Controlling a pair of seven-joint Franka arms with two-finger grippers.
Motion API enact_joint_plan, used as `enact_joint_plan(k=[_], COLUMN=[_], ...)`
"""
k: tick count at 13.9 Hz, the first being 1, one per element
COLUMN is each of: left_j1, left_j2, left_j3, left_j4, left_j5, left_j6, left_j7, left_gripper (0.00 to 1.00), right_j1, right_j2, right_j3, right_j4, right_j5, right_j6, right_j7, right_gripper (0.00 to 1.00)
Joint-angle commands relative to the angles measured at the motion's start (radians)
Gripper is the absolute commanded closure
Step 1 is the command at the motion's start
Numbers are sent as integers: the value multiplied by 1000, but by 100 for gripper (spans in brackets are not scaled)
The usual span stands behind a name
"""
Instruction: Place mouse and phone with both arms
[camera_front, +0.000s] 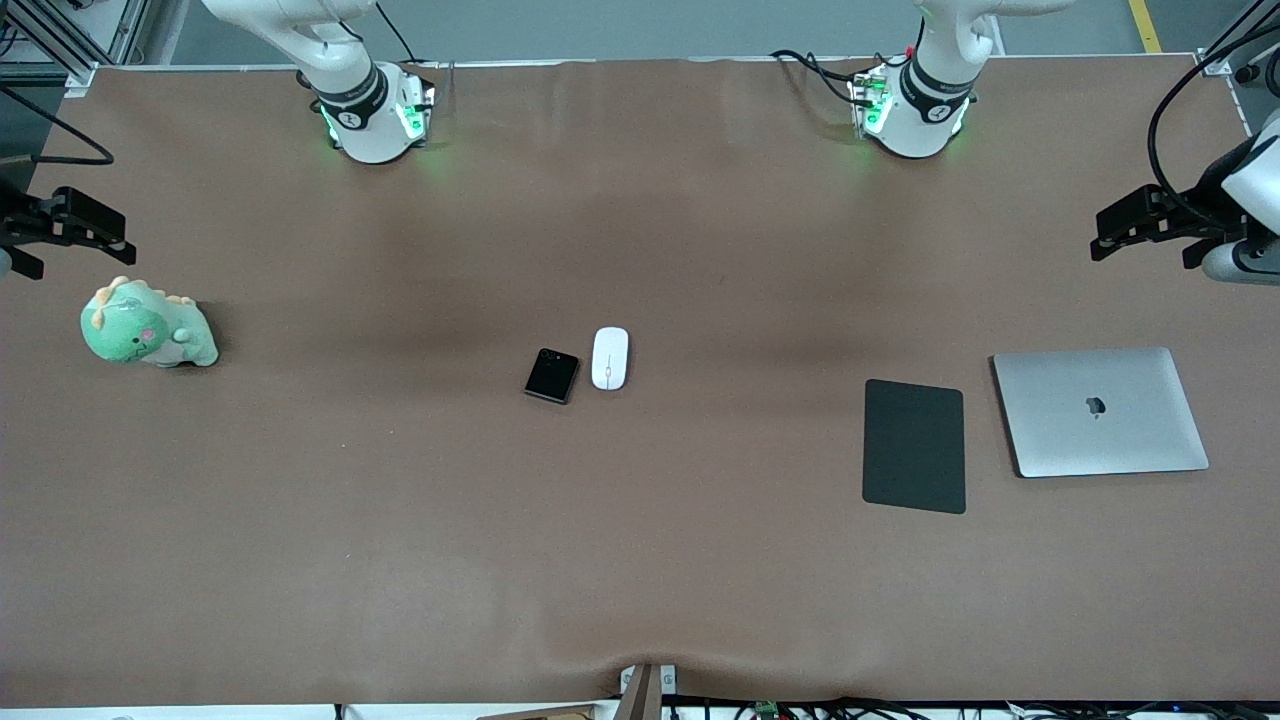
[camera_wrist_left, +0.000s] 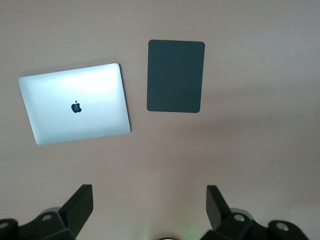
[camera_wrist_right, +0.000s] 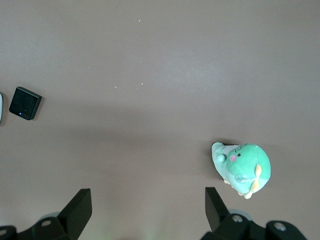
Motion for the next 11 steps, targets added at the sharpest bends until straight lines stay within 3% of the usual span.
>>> enact_joint_plan(k=[1, 5, 11], left_j1=[-16, -76, -75], left_j2=[54, 107, 176], left_j3=[2, -3, -101], left_j4=[54, 78, 62], left_j5=[3, -2, -42], left_j6=[-15, -15, 60], left_j7=[7, -103, -192], left_gripper=[0, 0, 0], right_j1=[-18, -18, -20], right_j2=[-1, 1, 3], right_j3=[13, 13, 13], right_j4=[-1, -1, -1], right_j5=[-12, -11, -9], right_j6=[4, 5, 5], right_j7=[-7, -7, -7], right_gripper=[0, 0, 0])
